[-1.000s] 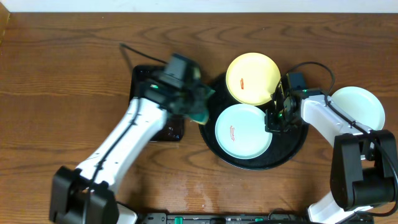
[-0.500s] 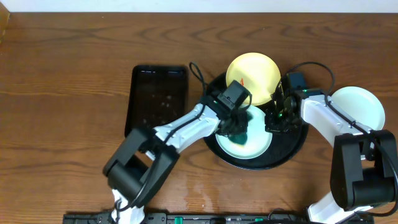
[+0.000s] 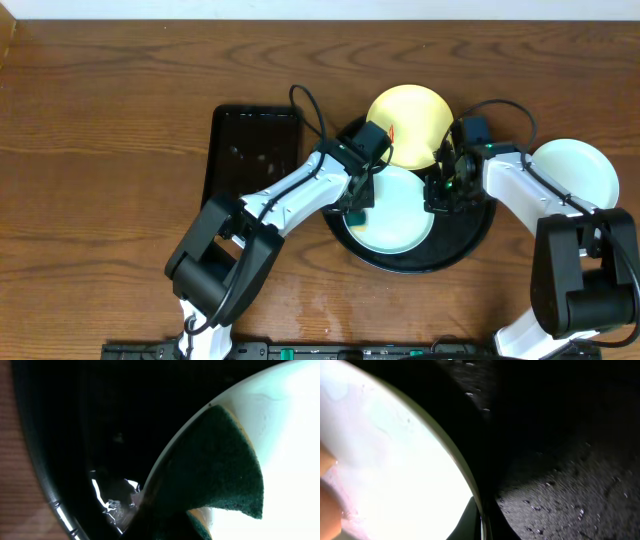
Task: Clean dirty plates on tray and stack at the side
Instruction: 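Scrub the second mint plate with the sponge held in the left gripper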
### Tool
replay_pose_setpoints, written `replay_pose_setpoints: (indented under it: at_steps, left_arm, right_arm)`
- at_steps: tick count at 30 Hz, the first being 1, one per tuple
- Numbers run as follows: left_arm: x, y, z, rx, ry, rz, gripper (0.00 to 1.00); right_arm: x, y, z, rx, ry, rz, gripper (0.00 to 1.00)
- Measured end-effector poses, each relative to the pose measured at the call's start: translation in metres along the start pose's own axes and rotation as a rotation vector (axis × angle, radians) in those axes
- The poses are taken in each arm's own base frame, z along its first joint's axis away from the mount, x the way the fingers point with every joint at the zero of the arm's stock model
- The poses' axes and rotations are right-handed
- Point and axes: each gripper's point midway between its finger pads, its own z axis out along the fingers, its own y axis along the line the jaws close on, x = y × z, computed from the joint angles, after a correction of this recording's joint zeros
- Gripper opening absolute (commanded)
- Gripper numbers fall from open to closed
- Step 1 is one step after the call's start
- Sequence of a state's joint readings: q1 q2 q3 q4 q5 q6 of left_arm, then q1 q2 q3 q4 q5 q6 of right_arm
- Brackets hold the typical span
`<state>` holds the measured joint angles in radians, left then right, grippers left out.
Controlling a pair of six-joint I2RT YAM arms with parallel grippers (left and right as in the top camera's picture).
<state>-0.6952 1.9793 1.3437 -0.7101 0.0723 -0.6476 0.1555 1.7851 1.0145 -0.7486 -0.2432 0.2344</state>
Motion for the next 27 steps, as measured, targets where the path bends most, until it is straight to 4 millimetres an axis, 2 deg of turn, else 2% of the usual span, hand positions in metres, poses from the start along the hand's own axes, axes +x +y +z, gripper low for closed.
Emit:
replay_pose_setpoints:
  at_steps: [3,6,14,19,22,27]
  left_arm:
    - [-0.005,0.0,0.0,-0.015,-0.033,0.013,0.08]
    - [-0.007,-0.009,0.001,0.018,-0.048,0.024,0.08]
    - [-0.003,-0.074,0.001,0.329,-0.004,0.076,0.08]
    - [0.015,-0.097,-0.002,0.424,0.06,0.116,0.08]
    - [0.022,-0.101,-0.003,0.435,0.073,0.153,0.09]
    - [0.024,-0.073,0.005,0.286,0.063,0.163,0.08]
  right_arm:
    - [0.001,0.002,0.0,-0.004,0.001,-0.003,0.01]
    - [0.001,0.003,0.0,-0.005,0.002,-0.002,0.01]
    - [0.0,0.0,0.0,0.008,-0.001,0.005,0.01]
    - [0.0,0.0,0.0,0.008,-0.002,0.005,0.01]
    - [0.0,0.0,0.0,0.008,-0.002,0.005,0.01]
    - [0.0,0.0,0.0,0.007,-0.001,0.005,0.01]
